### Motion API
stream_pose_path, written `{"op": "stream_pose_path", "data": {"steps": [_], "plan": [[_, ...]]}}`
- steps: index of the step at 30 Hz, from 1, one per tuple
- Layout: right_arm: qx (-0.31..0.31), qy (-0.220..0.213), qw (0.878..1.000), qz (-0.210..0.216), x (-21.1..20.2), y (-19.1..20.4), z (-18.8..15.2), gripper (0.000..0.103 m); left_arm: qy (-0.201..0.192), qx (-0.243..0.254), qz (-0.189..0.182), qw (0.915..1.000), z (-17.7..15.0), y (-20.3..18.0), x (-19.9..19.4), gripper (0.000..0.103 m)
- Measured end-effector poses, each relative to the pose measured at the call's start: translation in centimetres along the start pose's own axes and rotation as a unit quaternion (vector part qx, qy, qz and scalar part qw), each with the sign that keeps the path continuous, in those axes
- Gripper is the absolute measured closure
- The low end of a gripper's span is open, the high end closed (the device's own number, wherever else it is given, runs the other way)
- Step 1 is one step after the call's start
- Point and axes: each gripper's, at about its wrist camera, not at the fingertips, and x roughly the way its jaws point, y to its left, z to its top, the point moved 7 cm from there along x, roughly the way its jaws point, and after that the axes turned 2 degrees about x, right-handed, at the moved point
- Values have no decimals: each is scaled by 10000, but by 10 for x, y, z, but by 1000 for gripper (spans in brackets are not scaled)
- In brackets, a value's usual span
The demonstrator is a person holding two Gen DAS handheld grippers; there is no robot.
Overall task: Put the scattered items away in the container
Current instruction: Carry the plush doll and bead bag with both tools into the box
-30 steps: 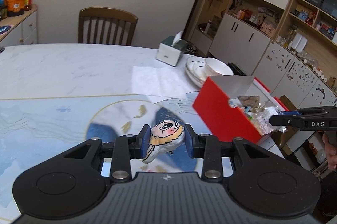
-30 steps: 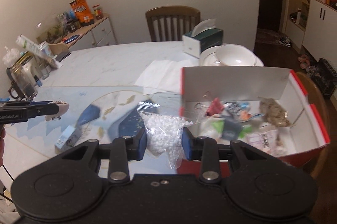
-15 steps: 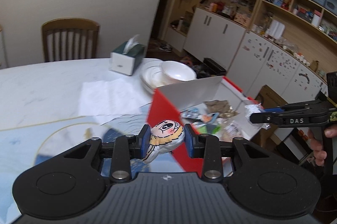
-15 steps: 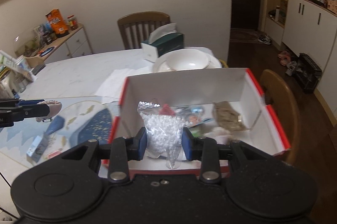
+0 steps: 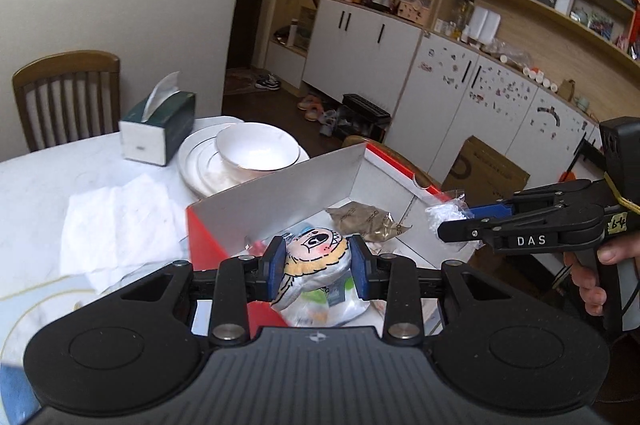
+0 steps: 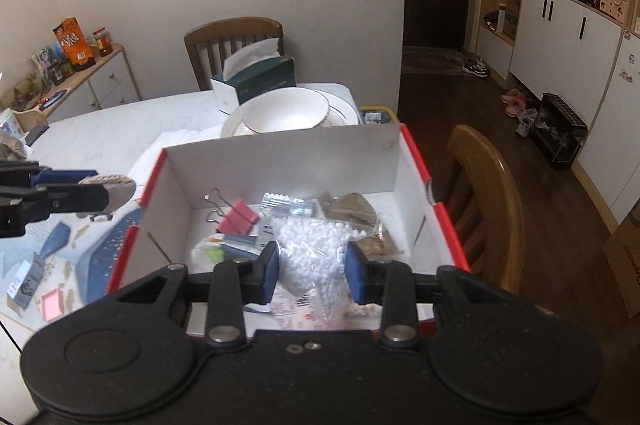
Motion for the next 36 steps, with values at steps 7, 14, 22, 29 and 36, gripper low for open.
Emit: {"op": "stream_pose_path", "data": {"steps": [7, 14, 22, 29, 36], "plan": [[19, 54, 10000, -58, 11, -16, -1, 70, 95, 280, 27, 9996, 17, -11, 34, 71], [70, 159, 9998, -40, 23, -25, -1, 70, 292, 356, -30, 9989, 23, -17, 71, 71], [-107, 351, 9993, -81, 40, -25, -3, 70, 539, 815, 76, 9952, 22, -28, 112, 71], [-283, 478, 9984, -145, 57, -30, -5, 70, 747, 1139, 157, 9905, 18, -34, 137, 71], [-281, 593, 9977, -145, 67, -33, -8, 70, 1043, 1089, 319, 9881, 12, -26, 157, 71]]}}
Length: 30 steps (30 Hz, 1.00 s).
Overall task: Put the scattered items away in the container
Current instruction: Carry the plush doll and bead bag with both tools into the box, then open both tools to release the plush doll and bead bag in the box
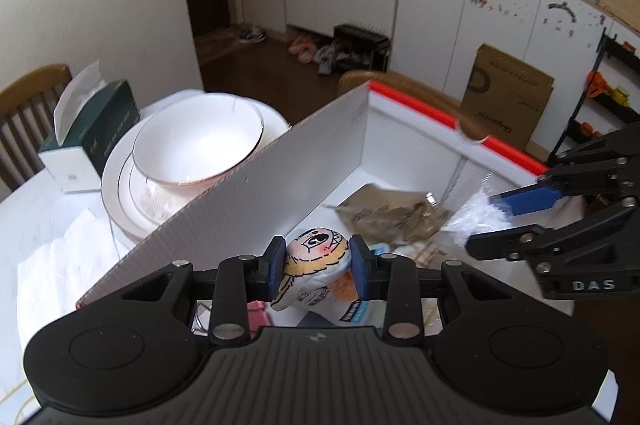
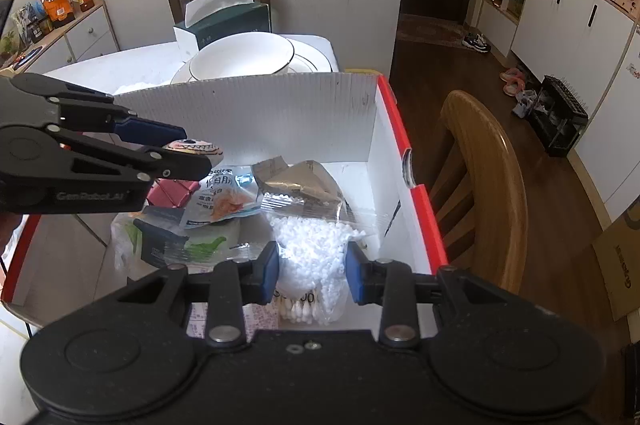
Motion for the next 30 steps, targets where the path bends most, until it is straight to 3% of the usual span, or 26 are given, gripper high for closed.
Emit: {"op": "stream_pose_path", "data": {"steps": [22, 30], "plan": [[-222, 168, 9996, 41, 12, 2, -9, 68, 817, -40, -37, 9966, -14, 4, 28, 68], [-290, 139, 9994, 94, 10, 3, -7, 58, 786, 0, -172, 9968, -15, -1, 24, 51]]}}
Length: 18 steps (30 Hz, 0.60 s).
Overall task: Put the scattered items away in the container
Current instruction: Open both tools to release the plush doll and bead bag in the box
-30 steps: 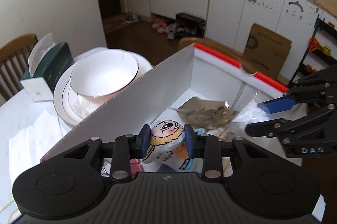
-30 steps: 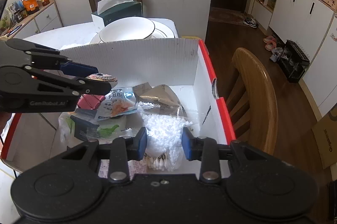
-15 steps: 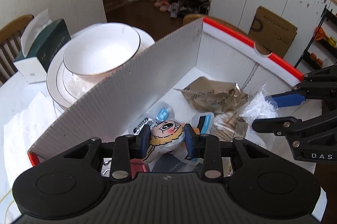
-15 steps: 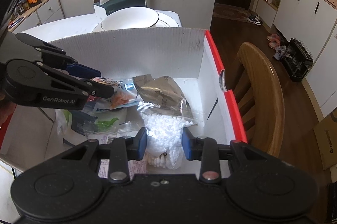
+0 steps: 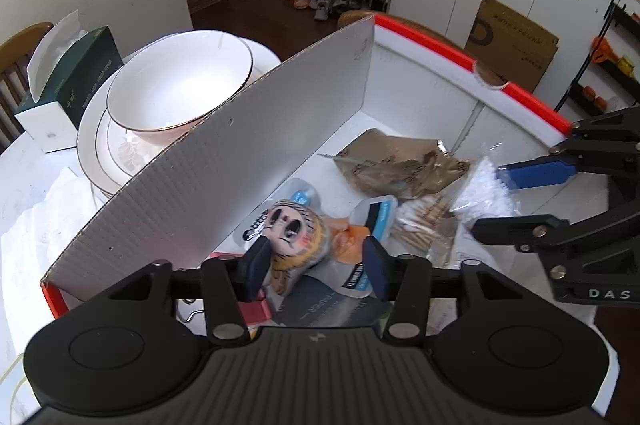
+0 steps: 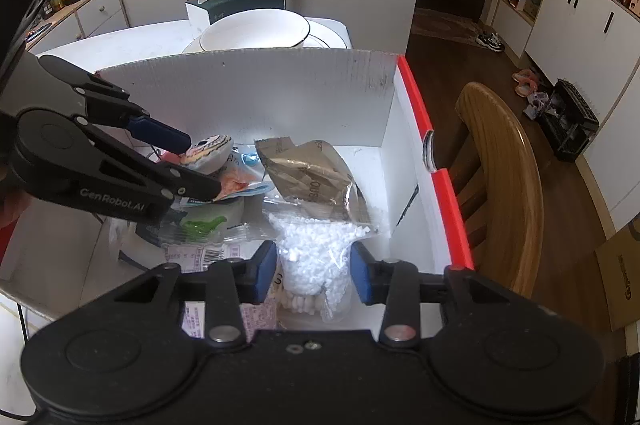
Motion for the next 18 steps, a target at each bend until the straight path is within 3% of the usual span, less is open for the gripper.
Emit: {"op": "stream_pose_path", "data": {"steps": [1, 3, 18], "plan": [[3, -24, 10000, 10, -1, 0, 0, 50, -27, -1, -9, 10000, 0, -1, -1, 50], [6, -95, 9999, 41, -4, 1, 2, 44, -87, -6, -55, 9999, 1, -2, -5, 50], [-163, -330, 9992, 161, -31, 16, 13, 39, -734, -170, -388, 9964, -3, -12, -56, 50]]}}
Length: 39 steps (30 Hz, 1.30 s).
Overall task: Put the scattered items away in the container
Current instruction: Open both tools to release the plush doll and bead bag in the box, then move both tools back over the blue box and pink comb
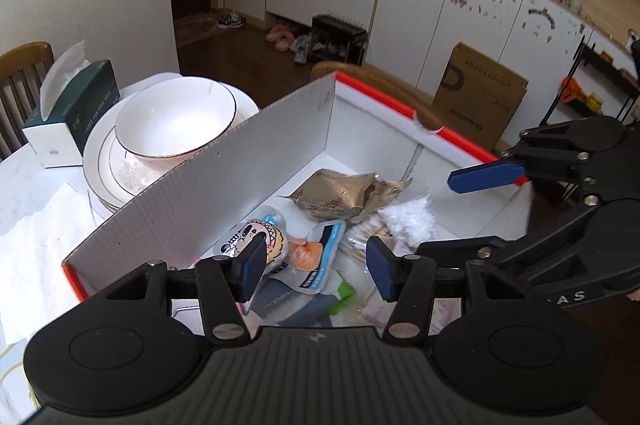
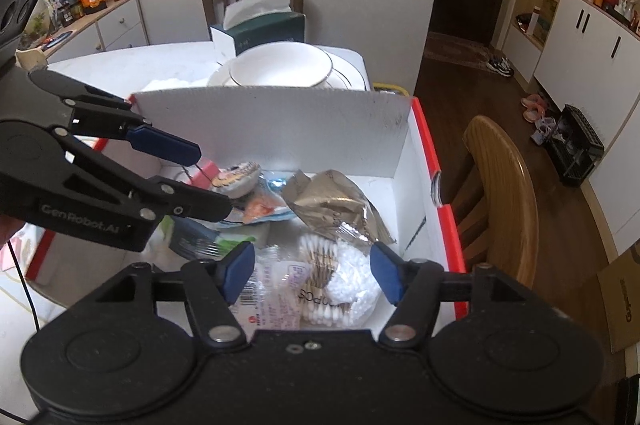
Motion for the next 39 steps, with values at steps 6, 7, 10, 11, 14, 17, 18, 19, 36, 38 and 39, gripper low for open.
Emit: {"op": "stream_pose_path", "data": {"steps": [6, 7, 10, 11, 14, 17, 18, 19, 36, 38, 39], "plan": [[8, -132, 9999, 95, -16, 10, 5, 36, -231, -118, -21, 9997, -8, 0, -28, 49], [18, -153, 9998, 98, -18, 12, 5, 35, -271, -137, -30, 9995, -9, 0, -33, 49], [47, -201, 9997, 131, -25, 19, 5, 33, -388, -195, -26, 9991, -15, 1, -47, 45], [57, -220, 9996, 137, -28, 21, 4, 33, -440, -217, -25, 9988, -17, 2, -52, 43], [98, -273, 9994, 170, -34, 29, 3, 29, -571, -275, -20, 9980, -24, 2, -66, 42], [135, -325, 9992, 199, -40, 38, 1, 27, -697, -317, -34, 9971, -32, 3, -81, 36], [146, -339, 9991, 196, -41, 42, 1, 26, -734, -328, -48, 9968, -34, 3, -86, 35], [157, -354, 9991, 200, -43, 45, 1, 25, -767, -344, -47, 9964, -38, 4, -91, 33], [-74, -601, 9976, 346, -65, 149, -5, 15, -1157, -715, 317, 9902, -107, 49, -179, 0], [-113, -595, 9974, 380, -65, 164, -6, 15, -1190, -796, 394, 9889, -119, 59, -190, 0], [-139, -590, 9974, 399, -65, 171, -7, 15, -1213, -831, 428, 9882, -124, 64, -195, 0]]}}
